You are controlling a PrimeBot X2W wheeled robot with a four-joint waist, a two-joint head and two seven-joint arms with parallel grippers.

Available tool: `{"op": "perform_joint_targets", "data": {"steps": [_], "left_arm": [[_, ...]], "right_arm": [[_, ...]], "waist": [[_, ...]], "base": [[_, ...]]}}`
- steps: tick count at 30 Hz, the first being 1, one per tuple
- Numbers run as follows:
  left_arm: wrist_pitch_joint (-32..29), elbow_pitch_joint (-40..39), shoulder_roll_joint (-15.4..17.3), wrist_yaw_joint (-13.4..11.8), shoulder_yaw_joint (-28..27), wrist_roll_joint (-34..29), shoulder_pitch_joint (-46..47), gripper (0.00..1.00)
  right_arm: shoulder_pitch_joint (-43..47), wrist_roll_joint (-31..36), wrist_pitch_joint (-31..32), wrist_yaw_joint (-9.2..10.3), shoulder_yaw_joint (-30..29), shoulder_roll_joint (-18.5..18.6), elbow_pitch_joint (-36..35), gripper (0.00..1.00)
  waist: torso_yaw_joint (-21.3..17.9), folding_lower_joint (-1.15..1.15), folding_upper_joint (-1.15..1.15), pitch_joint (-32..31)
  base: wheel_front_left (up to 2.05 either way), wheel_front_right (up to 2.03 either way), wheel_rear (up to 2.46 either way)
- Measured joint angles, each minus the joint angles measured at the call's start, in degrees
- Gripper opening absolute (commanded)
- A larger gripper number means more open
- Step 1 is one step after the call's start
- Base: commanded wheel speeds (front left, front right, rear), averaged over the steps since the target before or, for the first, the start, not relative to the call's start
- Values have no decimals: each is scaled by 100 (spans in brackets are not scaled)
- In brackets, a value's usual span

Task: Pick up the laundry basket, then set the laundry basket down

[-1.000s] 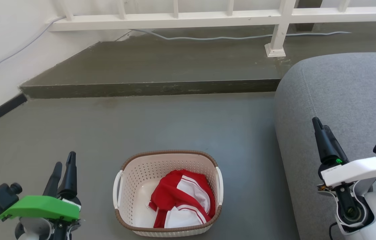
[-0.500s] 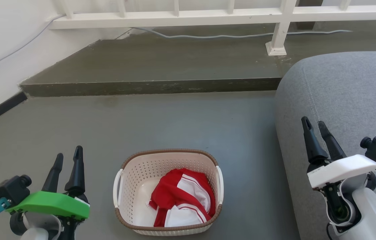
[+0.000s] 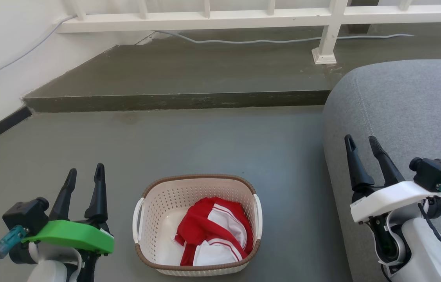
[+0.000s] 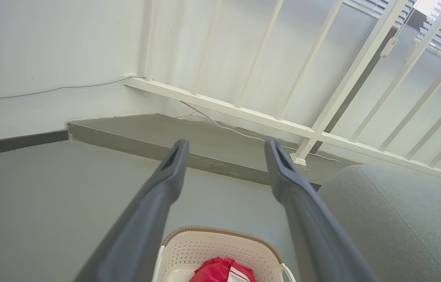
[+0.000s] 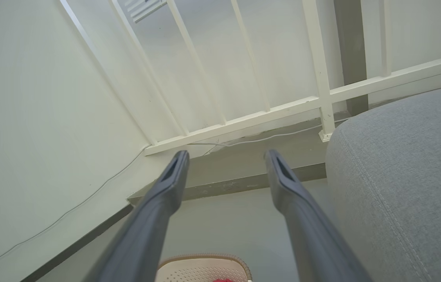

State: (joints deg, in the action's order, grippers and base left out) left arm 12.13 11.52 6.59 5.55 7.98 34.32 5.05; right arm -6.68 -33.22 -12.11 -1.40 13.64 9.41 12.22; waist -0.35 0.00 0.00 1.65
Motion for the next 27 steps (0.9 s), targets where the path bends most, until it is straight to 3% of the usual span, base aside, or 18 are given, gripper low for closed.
{"op": "perform_joint_targets", "data": {"steps": [15, 27], "left_arm": [[230, -20, -68, 54, -71, -1211, 99, 100], [230, 20, -169, 75, -186, -1366, 99, 100]], "right_arm": [[-120, 1228, -209, 154, 0, -38, 130, 100], [-120, 1287, -232, 154, -56, -124, 232, 100]], "waist": [[3, 0, 0, 0], [-10, 0, 0, -5]], "base": [[0, 0, 0], [0, 0, 0]]}}
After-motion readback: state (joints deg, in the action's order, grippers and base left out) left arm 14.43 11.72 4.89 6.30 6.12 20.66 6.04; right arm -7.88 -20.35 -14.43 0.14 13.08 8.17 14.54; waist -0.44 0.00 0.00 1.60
